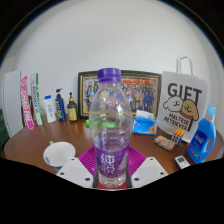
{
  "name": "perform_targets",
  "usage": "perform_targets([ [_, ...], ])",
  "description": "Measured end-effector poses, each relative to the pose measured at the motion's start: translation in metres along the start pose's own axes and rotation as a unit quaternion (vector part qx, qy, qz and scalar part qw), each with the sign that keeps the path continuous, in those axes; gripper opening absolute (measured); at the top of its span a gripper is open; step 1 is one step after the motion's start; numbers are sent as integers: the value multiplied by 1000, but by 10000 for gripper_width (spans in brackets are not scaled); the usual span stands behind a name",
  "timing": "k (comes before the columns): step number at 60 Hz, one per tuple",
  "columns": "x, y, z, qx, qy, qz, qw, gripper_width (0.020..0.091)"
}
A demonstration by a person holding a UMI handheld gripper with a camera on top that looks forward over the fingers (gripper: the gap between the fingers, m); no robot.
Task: Pour water
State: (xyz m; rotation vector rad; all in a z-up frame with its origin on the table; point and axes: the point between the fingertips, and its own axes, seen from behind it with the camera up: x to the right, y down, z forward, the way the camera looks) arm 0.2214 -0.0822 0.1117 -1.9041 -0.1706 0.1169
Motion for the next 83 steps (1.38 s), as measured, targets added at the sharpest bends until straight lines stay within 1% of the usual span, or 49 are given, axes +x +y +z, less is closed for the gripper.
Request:
perform_targets([
  [5,5,22,7,-5,-3,12,1000,375],
  [10,3,47,10,-20,-1,16,1000,376],
  [11,3,40,10,1,-3,16,1000,378],
  [14,4,44,7,6,-1,15,1000,389],
  [21,4,44,5,15,4,17,1000,480],
  [23,4,46,5,10,5,22,1000,512],
  [25,4,51,4,-4,5,30,1000,554],
  [27,4,55,2,-20,6,36,999,646],
  [31,5,61,-7,-45,20,38,998,861],
  [32,7,61,-10,-49,28,37,998,869],
  [34,7,63,-19,-59,38,33,997,848],
  [37,6,62,-34,-72,57,26,995,857],
  [43,-10,57,-74,-102,77,22,992,852],
  [53,-47,35,-147,-134,118,6,984,857],
  [62,-90,16,-198,-136,130,-5,982,855],
  [69,-110,8,-222,-133,129,-4,983,853],
  [76,-119,10,-238,-138,126,14,982,856],
  [83,-119,7,-245,-136,123,0,983,856],
])
